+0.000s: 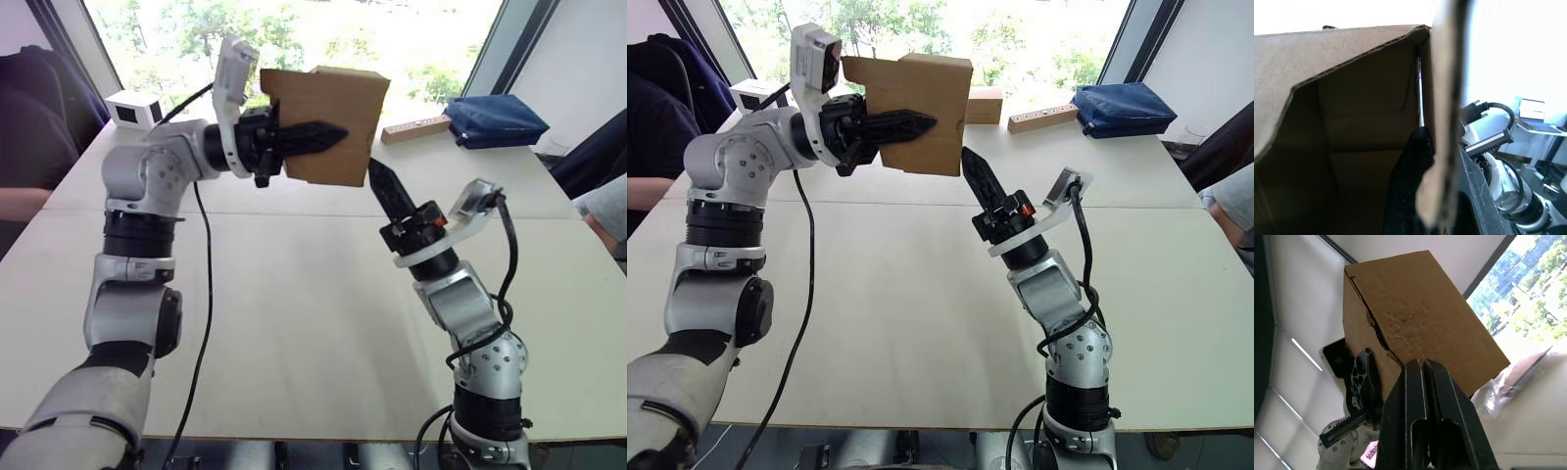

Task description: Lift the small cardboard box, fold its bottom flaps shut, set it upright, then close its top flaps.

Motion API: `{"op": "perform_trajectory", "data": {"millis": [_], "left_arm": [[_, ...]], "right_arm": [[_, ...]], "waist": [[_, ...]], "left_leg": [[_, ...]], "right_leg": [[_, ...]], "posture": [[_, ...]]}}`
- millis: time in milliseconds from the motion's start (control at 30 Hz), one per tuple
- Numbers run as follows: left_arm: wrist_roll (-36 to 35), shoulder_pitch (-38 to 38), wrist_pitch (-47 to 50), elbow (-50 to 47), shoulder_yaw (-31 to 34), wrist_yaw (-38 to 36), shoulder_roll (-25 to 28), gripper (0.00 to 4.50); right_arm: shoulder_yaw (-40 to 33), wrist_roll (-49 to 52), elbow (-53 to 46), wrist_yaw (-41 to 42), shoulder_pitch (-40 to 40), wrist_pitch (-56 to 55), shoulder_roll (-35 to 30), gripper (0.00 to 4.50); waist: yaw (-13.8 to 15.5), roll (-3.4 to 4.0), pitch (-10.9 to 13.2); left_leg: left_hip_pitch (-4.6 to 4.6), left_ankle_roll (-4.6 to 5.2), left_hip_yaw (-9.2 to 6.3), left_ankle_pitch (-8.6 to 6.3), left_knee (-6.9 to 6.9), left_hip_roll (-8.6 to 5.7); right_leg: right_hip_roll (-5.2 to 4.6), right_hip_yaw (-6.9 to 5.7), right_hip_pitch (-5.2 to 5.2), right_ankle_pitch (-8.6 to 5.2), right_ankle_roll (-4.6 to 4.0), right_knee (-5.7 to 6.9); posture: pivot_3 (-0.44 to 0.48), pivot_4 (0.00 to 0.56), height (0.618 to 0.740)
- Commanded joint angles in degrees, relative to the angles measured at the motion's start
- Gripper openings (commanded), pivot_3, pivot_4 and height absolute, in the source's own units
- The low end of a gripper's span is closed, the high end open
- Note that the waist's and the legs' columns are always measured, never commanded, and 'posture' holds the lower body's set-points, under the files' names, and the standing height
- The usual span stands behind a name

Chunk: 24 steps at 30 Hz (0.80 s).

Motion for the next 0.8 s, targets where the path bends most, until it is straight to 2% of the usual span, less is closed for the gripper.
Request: {"op": "perform_trajectory", "data": {"millis": [33,167,233,333,400,433,500,600,800], "left_arm": [[-0.2,-1.6,0.2,-1.8,-1.5,-1.8,0.6,0.0],[0.6,-2.2,0.4,-1.5,-3.1,-4.1,2.7,0.0],[3.0,-2.2,-0.9,-2.4,-6.2,-6.6,4.7,0.0],[11.6,-3.6,-5.8,-4.5,-14.6,-9.4,9.5,0.0],[18.5,-5.8,-12.8,-4.8,-21.7,-15.0,12.5,0.0],[22.9,-7.1,-17.3,-4.8,-26.6,-16.8,14.2,0.0],[26.9,-9.9,-20.0,-5.3,-35.1,-17.8,16.8,0.0],[31.9,-14.4,-16.8,-7.7,-45.2,-17.8,17.5,0.0],[28.7,-19.5,-3.1,-15.6,-54.6,-17.8,16.5,0.0]], "right_arm": [[0.1,1.1,-3.5,2.0,1.0,1.6,-2.6,0.06],[-2.5,2.9,-4.5,3.1,3.8,2.8,-7.1,0.06],[-4.0,3.8,-5.3,4.0,6.0,4.4,-10.8,0.06],[-7.3,2.8,-7.4,8.6,13.3,10.5,-23.2,0.06],[-10.0,-0.1,-8.4,12.9,18.7,14.3,-33.0,0.06],[-12.5,-0.3,-8.1,14.7,19.9,14.9,-36.9,0.06],[-14.9,-2.7,-7.9,16.4,20.0,15.0,-42.3,0.06],[-15.4,-7.1,-11.1,18.8,22.2,17.2,-49.0,0.06],[-14.2,-11.9,-19.8,19.9,26.6,19.4,-54.4,0.06]], "waist": [[0.0,0.0,0.0],[0.0,0.0,0.0],[0.0,0.0,0.0],[0.2,0.01,0.0],[0.5,0.01,0.0],[0.5,-0.01,0.0],[0.4,-0.03,0.0],[0.4,-0.02,0.0],[0.4,-0.04,0.0]], "left_leg": [[0.0,0.0,0.0,0.0,0.0,0.0],[-0.01,0.01,0.01,-0.01,0.0,-0.01],[-0.01,0.01,0.0,-0.01,0.0,-0.01],[0.0,0.02,0.0,-0.01,-0.03,-0.02],[-0.03,0.04,0.0,-0.02,-0.07,-0.05],[-0.05,0.05,0.0,-0.03,-0.08,-0.09],[-0.04,0.09,0.06,-0.06,-0.07,-0.09],[0.02,0.14,0.14,-0.08,-0.03,-0.11],[-0.12,0.17,0.04,-0.1,-0.05,-0.04]], "right_leg": [[0.0,0.0,0.0,0.0,0.0,0.0],[-0.01,0.0,0.01,0.0,0.0,-0.04],[0.0,0.01,0.01,0.0,-0.01,-0.02],[-0.01,0.01,0.01,-0.02,-0.02,-0.03],[-0.03,0.01,0.01,-0.06,-0.08,-0.12],[-0.05,0.0,0.01,-0.1,-0.15,-0.17],[-0.05,0.05,0.03,-0.15,-0.24,-0.25],[-0.03,0.19,0.05,-0.16,-0.24,-0.24],[0.06,0.19,-0.09,-0.22,0.11,-0.16]], "posture": [[0.0,0.15,0.74],[0.0,0.15,0.74],[0.0,0.15,0.74],[0.0,0.15,0.74],[0.0,0.15,0.74],[0.0,0.15,0.74],[0.0,0.15,0.74],[0.0,0.15,0.74],[0.0,0.15,0.74]]}}
